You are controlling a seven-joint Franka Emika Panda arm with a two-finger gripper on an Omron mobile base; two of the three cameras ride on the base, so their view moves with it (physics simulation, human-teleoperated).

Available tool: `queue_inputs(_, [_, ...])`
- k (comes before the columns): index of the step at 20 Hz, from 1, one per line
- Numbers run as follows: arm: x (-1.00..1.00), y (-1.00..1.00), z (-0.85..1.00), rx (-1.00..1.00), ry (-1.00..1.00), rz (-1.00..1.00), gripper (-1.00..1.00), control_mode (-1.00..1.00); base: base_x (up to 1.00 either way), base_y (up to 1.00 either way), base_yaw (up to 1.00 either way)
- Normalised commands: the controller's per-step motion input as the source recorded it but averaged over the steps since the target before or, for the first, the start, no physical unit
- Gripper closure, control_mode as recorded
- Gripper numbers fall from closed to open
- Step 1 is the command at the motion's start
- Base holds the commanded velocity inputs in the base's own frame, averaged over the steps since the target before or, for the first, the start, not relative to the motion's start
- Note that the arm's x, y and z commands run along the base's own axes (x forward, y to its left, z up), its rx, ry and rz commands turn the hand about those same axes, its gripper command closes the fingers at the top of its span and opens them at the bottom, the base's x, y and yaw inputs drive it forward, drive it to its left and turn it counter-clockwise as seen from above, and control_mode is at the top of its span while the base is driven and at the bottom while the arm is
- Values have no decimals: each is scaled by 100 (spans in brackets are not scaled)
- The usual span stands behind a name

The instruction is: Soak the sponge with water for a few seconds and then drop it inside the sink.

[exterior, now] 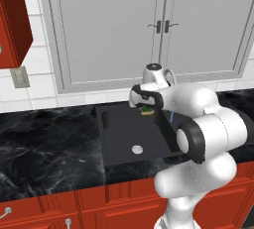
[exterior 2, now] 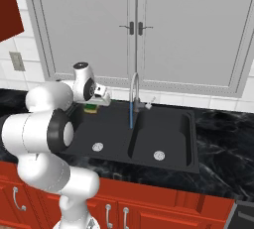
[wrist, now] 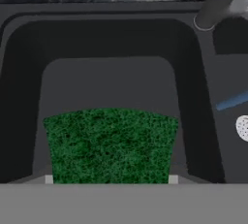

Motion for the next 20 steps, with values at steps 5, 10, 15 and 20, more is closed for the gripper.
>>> queue_inputs(5, [-2,13,-8,9,16,14,100,-100,0,0,0])
queue_inputs(10, [0,1,-6,3,9,5,100,-100,0,0,0])
queue_inputs(15, [0,0,0,0,1,0,100,-100,0,0,0])
queue_inputs(20, [0,1,-13,0,0,0,100,-100,0,0,0])
